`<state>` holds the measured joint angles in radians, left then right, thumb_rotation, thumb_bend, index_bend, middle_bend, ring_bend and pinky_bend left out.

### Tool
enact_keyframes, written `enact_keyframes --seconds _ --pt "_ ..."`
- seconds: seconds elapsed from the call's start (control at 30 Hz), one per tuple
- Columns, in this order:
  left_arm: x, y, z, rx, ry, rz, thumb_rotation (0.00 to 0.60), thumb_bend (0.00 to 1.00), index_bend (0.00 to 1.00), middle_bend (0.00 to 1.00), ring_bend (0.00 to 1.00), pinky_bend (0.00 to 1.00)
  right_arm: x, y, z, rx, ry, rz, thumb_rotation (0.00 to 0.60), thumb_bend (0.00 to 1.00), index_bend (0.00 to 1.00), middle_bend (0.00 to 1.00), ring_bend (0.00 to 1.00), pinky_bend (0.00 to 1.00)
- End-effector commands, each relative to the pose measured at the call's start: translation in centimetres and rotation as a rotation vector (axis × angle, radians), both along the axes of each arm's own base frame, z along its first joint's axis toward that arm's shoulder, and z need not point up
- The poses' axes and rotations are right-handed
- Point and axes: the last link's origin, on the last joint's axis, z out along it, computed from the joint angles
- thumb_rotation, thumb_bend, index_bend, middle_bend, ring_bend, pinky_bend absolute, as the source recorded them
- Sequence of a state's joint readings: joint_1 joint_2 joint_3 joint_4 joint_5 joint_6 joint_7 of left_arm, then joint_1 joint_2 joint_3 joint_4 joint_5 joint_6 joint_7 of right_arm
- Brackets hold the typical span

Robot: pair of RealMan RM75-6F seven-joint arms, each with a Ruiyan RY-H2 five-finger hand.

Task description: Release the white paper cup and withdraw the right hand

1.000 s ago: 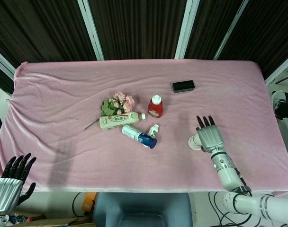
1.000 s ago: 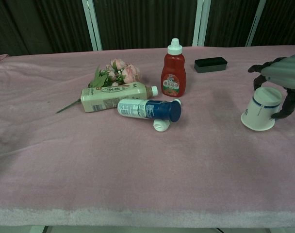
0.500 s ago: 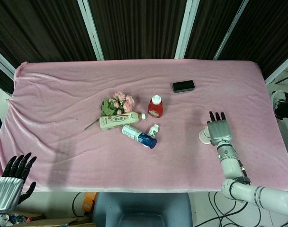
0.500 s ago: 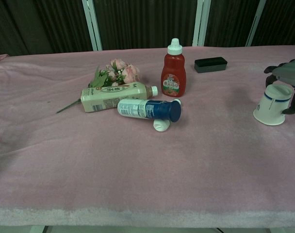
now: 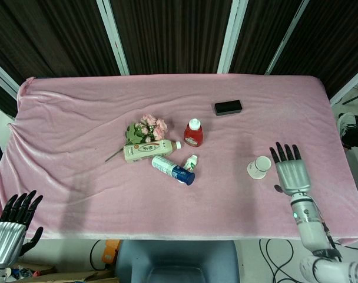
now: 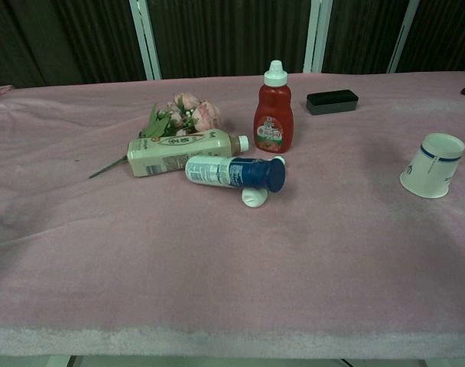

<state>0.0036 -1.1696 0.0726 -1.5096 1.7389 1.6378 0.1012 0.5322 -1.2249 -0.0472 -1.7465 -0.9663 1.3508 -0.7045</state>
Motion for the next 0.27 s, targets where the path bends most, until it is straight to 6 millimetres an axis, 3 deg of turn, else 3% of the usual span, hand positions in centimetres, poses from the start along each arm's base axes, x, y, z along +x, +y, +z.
enact_keyframes --seconds 0.03,0.1,0.27 --pt "0.0 0.0 0.2 0.007 -0.006 -0.008 0.600 0.38 0.00 0.00 0.00 0.02 -5.4 13.9 3.2 -0.166 -0.257 0.108 0.600 0.26 0.00 0.00 0.00 0.00" --pt "-0.1 0.0 0.2 0.004 -0.009 -0.010 0.600 0.38 0.00 0.00 0.00 0.02 -6.3 14.9 2.8 -0.130 -0.242 0.117 0.600 0.26 0.00 0.00 0.00 0.00" --pt "0.1 -0.1 0.0 -0.001 0.002 -0.015 0.600 0.38 0.00 0.00 0.00 0.02 -6.3 14.9 3.0 -0.132 -0.272 0.159 0.600 0.26 0.00 0.00 0.00 0.00"
